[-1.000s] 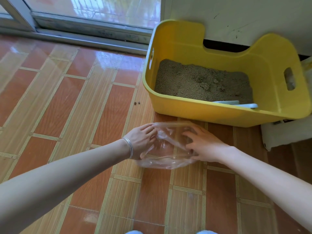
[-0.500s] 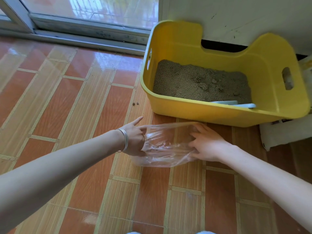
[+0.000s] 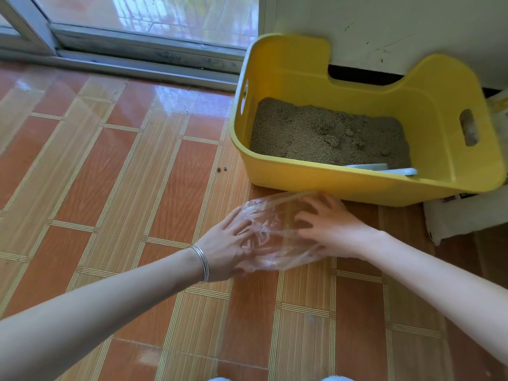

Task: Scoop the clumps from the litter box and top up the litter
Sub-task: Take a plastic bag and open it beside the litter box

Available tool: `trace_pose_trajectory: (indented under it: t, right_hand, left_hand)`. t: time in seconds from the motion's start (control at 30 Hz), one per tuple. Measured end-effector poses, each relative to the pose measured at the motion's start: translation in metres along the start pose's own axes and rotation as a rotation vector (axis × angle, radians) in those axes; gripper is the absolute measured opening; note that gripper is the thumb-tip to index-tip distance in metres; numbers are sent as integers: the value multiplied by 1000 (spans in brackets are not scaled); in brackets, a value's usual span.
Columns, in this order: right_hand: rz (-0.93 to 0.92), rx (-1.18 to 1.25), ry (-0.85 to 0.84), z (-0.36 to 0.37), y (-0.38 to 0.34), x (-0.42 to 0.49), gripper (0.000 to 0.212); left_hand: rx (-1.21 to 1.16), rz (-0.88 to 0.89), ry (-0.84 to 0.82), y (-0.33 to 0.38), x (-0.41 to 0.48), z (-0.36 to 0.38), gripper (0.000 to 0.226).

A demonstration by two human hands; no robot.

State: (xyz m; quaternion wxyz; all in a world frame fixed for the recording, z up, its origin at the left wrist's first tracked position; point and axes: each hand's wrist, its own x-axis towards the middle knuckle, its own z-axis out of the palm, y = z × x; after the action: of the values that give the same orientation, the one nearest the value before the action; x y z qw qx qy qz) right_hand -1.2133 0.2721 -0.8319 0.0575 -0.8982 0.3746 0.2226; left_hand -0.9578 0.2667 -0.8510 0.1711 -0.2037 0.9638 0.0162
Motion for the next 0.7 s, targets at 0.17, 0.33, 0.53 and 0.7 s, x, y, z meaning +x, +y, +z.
trace_pose_trajectory:
  t: [0.17,0.33,0.53,0.7]
  right_hand:
    - [19,173,-119,18,13,0,45]
    - [73,310,-150,19,10,-3,45]
    - [188,447,189,11,-1,-2,45]
    - [233,300,85,17,-11,5,41]
  left_hand:
    - [-53,6,-331,-32,2,7,48]
    - [-115,30,-319,-56,-1,-3,60]
    - [-188,-50,424,-48,-2,-4,40]
    - [-101,-179,255,-38,13,8,45]
